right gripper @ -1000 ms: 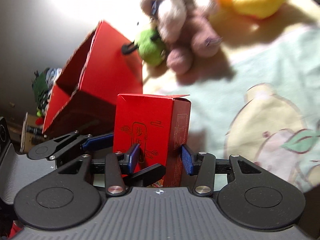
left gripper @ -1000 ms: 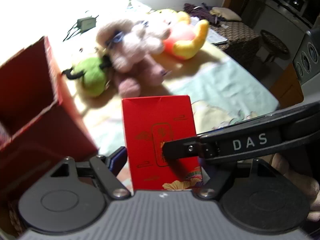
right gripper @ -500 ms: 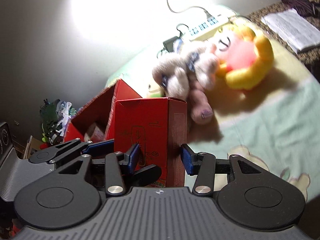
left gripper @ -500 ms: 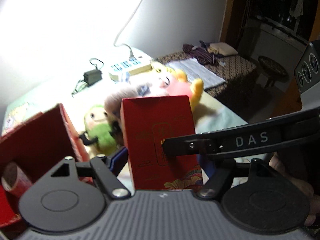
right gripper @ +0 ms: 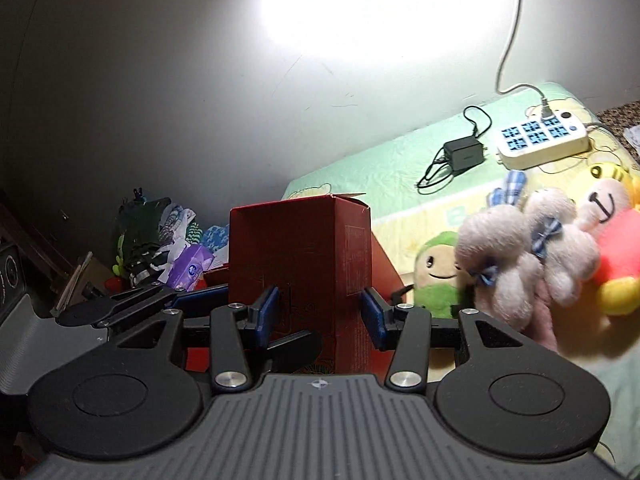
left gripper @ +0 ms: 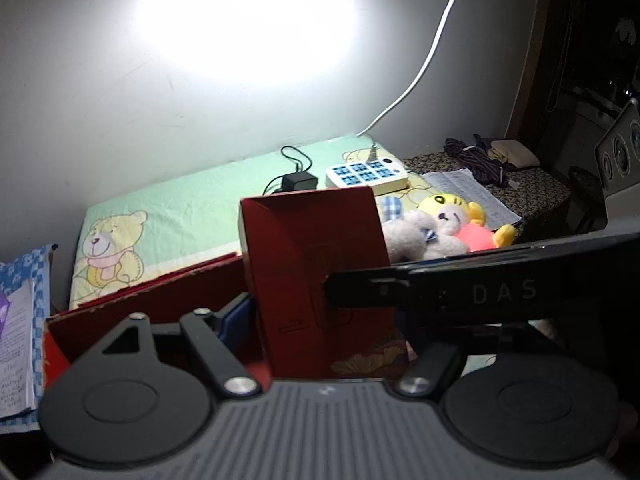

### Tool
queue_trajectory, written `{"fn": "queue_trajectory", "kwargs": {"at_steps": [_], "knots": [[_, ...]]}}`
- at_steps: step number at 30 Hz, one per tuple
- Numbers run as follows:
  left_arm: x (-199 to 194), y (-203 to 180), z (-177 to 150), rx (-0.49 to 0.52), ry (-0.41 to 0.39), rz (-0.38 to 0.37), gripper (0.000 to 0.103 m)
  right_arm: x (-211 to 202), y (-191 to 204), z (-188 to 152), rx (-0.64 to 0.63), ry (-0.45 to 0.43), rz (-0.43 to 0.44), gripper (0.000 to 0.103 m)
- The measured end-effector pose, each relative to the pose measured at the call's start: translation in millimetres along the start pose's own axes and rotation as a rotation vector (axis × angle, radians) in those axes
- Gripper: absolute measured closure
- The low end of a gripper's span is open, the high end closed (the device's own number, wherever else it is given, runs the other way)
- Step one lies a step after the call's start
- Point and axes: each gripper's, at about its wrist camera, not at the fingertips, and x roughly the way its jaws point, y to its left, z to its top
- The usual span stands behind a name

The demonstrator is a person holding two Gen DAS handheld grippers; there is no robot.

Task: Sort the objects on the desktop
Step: 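Lift the gift box with the right gripper and carry it over the red box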

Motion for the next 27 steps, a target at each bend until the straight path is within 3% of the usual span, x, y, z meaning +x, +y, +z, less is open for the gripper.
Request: {"fn": "queue_trajectory", "kwargs": {"at_steps": [12, 20, 27], "knots": [[42.0, 81.4, -31.5, -0.098, 0.141, 0.013, 0.026, 100.9, 36.6, -5.5, -0.059, 0.169, -0.007, 0.055], [90.0, 108.9, -44.6, -0.157, 0.311, -0.052, 0.027, 147.7, 36.0, -12.9, -0.035, 0.327, -0.107, 0.055], [122.8, 122.7, -53.3, -0.215, 0.465, -0.047, 0.027, 185.8, 37.0, -15.8, -0.061, 0.465, -0.192, 0.056]]}}
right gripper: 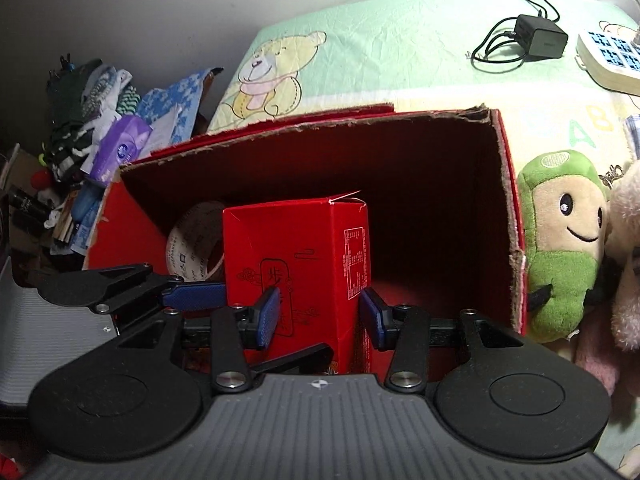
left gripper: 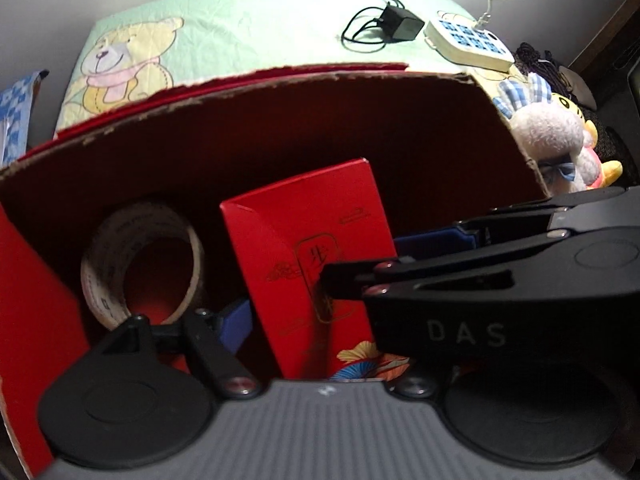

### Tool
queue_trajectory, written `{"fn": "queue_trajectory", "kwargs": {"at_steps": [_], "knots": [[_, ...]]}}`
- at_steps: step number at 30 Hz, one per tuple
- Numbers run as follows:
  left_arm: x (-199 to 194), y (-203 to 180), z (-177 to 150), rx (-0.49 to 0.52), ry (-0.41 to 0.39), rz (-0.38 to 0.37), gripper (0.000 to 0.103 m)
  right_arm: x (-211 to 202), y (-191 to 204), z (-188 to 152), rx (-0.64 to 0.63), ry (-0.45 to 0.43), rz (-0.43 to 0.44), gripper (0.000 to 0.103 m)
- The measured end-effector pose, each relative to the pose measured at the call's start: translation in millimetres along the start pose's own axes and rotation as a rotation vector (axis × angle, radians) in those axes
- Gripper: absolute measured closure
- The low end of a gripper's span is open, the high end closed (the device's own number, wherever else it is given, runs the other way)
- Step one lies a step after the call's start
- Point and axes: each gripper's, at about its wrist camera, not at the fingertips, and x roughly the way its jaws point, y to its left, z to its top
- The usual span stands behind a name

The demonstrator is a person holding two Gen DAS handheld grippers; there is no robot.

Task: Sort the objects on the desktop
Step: 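Lift the gift box with the right gripper and carry it over the red box, then lower the gift box into the red box beside the tape roll and open the right gripper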

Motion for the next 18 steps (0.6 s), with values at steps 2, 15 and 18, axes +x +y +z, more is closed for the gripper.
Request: {"fn": "queue_trajectory", "kwargs": {"at_steps": [2, 15, 18], "knots": [[3.2, 3.0, 2.8, -0.016, 0.023, 0.014, 0.027, 9.0, -0.3, 3.4, 0.009, 0.034, 0.0, 0.056], [6.8, 19.8, 3.3, -0.077, 0.052, 0.094, 0.029, 34.1, -1.7, 12.4, 0.048, 0.123, 0.02, 0.064], [1.1, 27.3, -0.6, -0.095, 0.043, 0.11, 0.029, 37.0, 1.4, 12.0, 0.058, 0.127, 0.051, 0.064]]}}
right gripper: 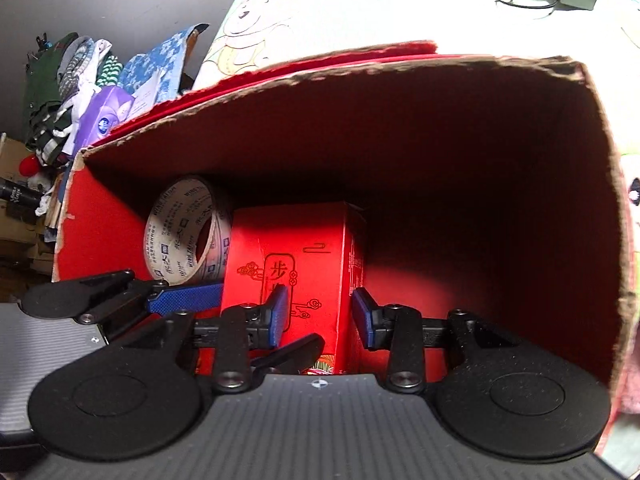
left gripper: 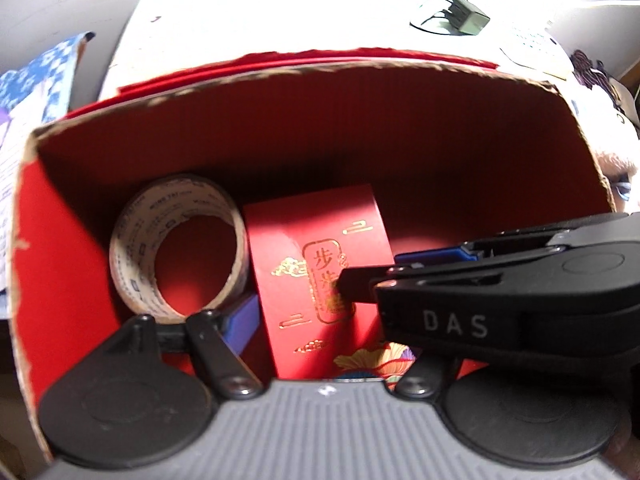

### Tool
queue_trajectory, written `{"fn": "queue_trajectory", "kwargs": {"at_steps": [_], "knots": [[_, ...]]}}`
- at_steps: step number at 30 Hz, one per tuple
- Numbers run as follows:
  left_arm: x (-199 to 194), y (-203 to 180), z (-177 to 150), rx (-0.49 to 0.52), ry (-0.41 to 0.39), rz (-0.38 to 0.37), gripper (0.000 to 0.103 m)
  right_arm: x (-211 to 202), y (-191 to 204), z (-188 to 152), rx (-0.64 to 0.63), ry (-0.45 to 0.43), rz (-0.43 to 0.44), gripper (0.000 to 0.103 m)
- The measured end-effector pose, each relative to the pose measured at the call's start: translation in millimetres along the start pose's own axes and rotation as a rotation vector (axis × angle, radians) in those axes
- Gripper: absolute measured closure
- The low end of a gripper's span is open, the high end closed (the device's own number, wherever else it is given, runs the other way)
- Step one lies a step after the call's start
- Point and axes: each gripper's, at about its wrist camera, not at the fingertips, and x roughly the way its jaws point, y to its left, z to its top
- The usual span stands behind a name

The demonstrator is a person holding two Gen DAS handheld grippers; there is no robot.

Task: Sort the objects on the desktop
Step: 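Lower the gift box into the red box beside the tape roll and open the right gripper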

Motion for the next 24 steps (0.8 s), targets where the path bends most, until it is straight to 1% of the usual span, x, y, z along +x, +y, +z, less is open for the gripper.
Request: {"fn": "queue_trajectory", "kwargs": {"at_steps": [3, 7, 9, 12, 17, 21, 24], "knots": [[-2.4, 4.2, -1.1, -0.005, 0.001, 0.007, 0.029, 2.9, 4.8, -1.6, -0.006, 0.004, 0.019, 0.064], [-4.3, -1.8, -0.1, 0.025, -0.011, 0.055, 0.029, 2.7, 9.9, -0.4, -0.036, -0.004, 0.012, 0.066], [-4.6, -2.5, 0.6, 0.034, -0.016, 0.067, 0.028, 3.7, 11.8, 0.0, -0.047, -0.006, 0.005, 0.068], [-5.8, -2.6, 0.6, 0.031, -0.019, 0.066, 0.025, 3.4, 10.2, -0.7, -0.039, -0.012, 0.004, 0.067], [-6.6, -3.7, 1.1, 0.02, -0.029, 0.075, 0.025, -0.4, 3.1, -3.3, -0.025, -0.028, 0.02, 0.067], [-11.4, -1.7, -3.3, 0.009, -0.039, 0.071, 0.023, -2.0, -2.4, -3.5, -0.012, -0.032, 0.048, 0.067], [-15.4, -0.2, -7.8, 0.004, -0.048, 0.073, 0.023, -3.2, -5.0, -4.1, 0.001, -0.035, 0.048, 0.067]]}}
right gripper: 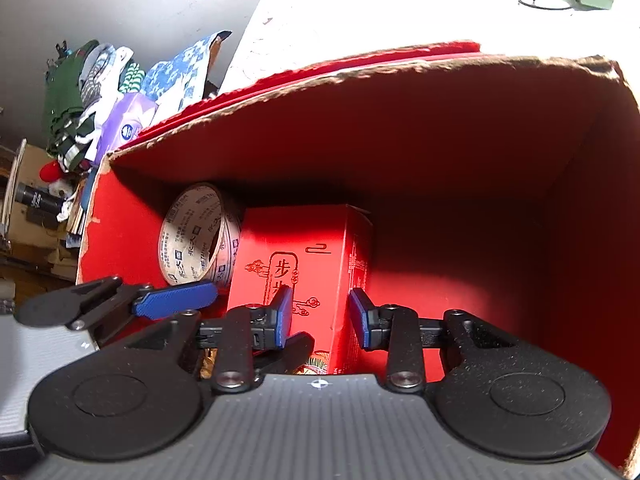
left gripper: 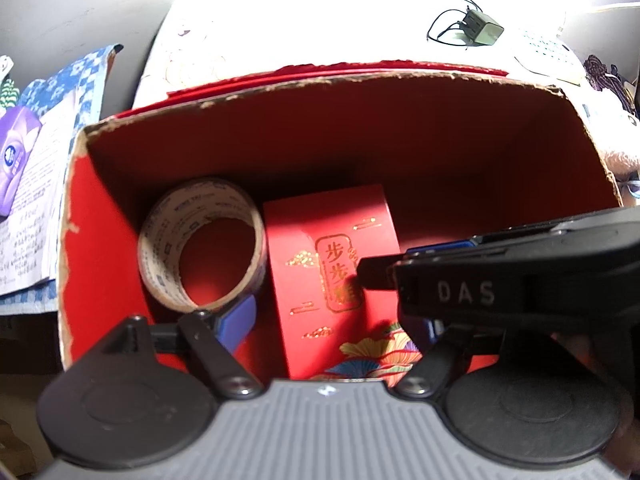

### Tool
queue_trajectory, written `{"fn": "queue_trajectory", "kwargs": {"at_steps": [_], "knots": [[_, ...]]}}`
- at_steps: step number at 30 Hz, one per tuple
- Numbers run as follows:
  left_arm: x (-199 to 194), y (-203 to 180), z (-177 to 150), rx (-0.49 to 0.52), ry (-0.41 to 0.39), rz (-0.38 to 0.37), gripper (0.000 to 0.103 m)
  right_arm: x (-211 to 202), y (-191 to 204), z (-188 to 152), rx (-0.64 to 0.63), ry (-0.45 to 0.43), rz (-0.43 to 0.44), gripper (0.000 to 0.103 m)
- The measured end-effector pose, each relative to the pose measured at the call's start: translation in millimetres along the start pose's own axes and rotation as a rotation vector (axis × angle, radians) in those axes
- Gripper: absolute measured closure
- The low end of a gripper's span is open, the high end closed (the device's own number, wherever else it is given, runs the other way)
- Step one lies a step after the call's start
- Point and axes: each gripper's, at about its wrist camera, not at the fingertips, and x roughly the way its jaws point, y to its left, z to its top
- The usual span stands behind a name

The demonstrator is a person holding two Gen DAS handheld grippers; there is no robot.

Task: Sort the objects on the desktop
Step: 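Lower the gift box into the red box beside the tape roll and open the right gripper, then withdraw the right gripper up out of the red box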

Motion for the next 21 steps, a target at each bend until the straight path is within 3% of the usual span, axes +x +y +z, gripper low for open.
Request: {"fn": "queue_trajectory", "kwargs": {"at_steps": [6, 21], "knots": [[-1.7, 2.6, -4.3, -0.022, -0.005, -0.006, 0.03, 2.7, 4.5, 1.0, 0.008, -0.002, 0.003, 0.068], [-2.6, 1.3, -6.4, -0.03, -0.019, -0.006, 0.03, 4.5, 4.3, 0.9, -0.006, -0.007, 0.001, 0.07]]}}
